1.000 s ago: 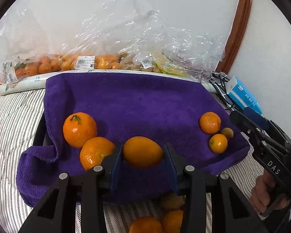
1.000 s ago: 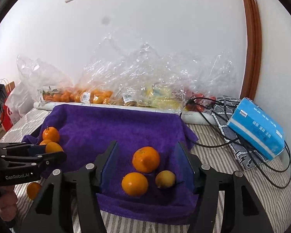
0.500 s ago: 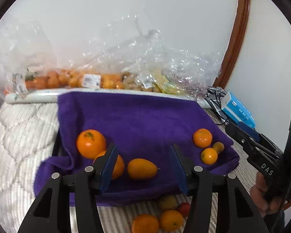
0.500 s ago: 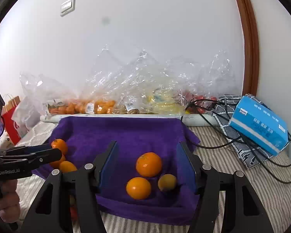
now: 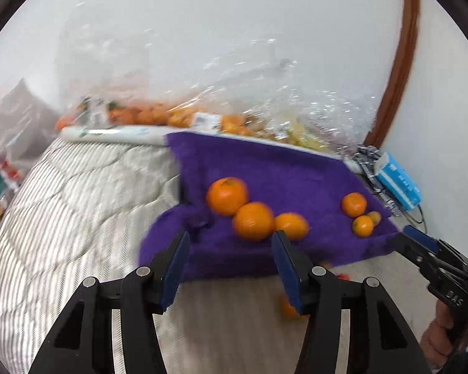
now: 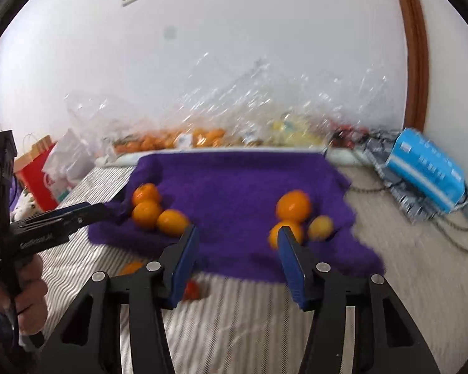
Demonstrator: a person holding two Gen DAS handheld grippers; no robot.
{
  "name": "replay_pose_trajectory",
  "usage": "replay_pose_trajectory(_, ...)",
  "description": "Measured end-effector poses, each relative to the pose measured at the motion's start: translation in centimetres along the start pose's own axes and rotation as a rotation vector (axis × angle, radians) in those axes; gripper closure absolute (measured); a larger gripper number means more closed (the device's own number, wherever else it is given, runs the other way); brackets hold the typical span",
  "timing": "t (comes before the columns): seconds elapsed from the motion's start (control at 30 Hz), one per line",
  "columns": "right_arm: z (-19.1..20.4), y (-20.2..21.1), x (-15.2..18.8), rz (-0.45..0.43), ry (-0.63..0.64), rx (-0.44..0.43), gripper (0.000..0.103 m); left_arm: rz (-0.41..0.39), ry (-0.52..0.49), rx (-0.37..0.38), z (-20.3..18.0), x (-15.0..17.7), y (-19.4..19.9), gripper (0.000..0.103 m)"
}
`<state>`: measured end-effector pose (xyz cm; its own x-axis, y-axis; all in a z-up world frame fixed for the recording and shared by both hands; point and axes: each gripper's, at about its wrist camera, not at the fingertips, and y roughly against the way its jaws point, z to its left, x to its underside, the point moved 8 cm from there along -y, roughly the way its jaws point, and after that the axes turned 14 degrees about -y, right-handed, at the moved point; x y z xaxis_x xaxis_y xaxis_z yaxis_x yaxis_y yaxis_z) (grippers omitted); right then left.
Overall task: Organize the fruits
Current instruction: 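Withdraw both open tools from the towel back toward the loose fruit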
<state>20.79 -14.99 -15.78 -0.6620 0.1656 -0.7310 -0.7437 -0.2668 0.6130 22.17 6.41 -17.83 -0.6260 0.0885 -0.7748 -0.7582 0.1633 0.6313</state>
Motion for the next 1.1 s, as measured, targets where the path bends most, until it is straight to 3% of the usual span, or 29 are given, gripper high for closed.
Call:
replay_pose_trajectory(0.23,2.0,-0.6,3.1,0.097,0.031,-0.036,0.052,-0.001,0.045,-0.047,2.1,1.6,0.9,0.051)
replay_pose_trajectory(0.33,2.7,-1.2,4.1,0.113,0.063,-0.028,0.052,0.001,0.039,-0.035,1.8,1.6,0.9,0.051)
replay_pose_trajectory(0.6,2.3,-2.8,5.2,0.161,0.071,0.025,0.069,-0.011,0.019,-0.032,1.5,1.6,1.2,0.051)
replay_pose_trajectory(0.87,2.5,-3.9,5.8,0.199,0.071,0.024,0.069,-0.007,0.046,-0.027,2.0,1.7,1.1,0.05)
replay_pose_trajectory(1.1,2.9,-4.6,5.4,0.18,0.106,0.065,0.068,-0.007,0.042,-0.014,1.4,1.7,1.2,0.05)
